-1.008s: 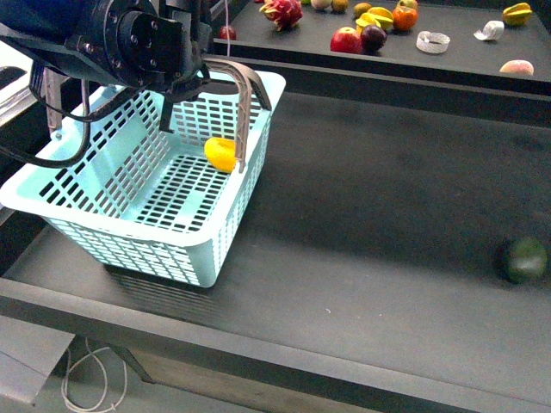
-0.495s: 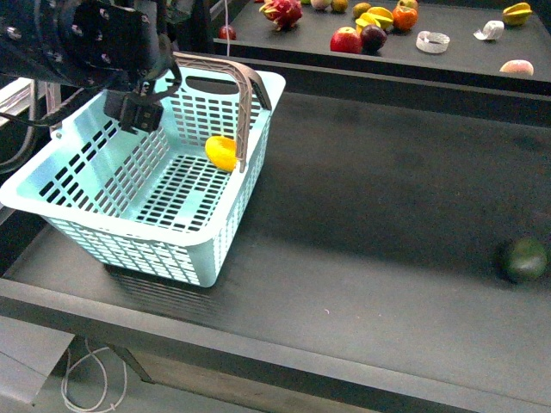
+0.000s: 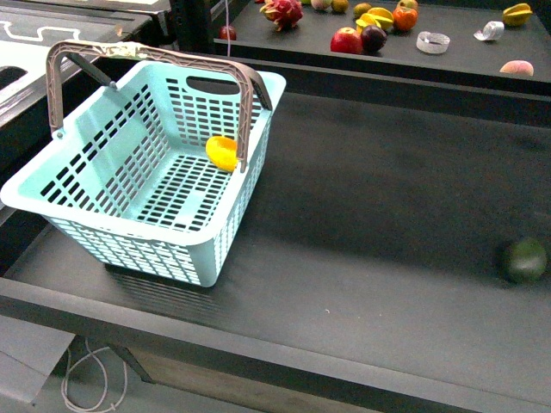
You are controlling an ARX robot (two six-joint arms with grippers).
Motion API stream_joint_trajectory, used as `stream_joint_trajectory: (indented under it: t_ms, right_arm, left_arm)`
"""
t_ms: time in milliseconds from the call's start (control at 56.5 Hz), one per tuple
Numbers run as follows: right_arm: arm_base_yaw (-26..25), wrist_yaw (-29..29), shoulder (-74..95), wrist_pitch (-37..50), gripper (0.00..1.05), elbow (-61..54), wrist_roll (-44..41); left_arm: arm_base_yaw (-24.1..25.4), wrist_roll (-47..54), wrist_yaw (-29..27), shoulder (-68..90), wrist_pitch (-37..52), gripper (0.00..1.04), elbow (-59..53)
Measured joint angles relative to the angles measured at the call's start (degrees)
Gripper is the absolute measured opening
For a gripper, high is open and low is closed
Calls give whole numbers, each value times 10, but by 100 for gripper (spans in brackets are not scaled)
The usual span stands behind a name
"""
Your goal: Pick mango with right arm and hold basket with left
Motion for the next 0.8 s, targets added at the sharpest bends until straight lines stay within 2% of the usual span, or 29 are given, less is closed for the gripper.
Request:
stream_joint_trajectory:
  t_ms: [283,478,531,584,637,690,743,796]
  right_arm:
    - [0,0,0,0,96,0,0]
    - [0,0,0,0,96,0,0]
    - [0,0,0,0,96,0,0]
    - [0,0,0,0,96,0,0]
    - [0,0,0,0,96,0,0]
    - [0,-1,1,-1,96,0,0]
    - [0,-1,0,-1,96,0,0]
    - [0,0,0,-1,96,0,0]
  left_arm:
    - [75,-14,-21,-184,-63,97,-145]
    - [81,-15,-16,-186,-62,97,-150]
    - [104,59,108,-165,35,89,-176]
    - [118,220,260,-161,156,78,-217]
    - [115,342,353,-187,205,68,-235]
    - [107,468,388,-224,209,57,-242]
    - [102,564,384,-257,196,44,-257]
    - [95,606,376,-284,176,32,-272]
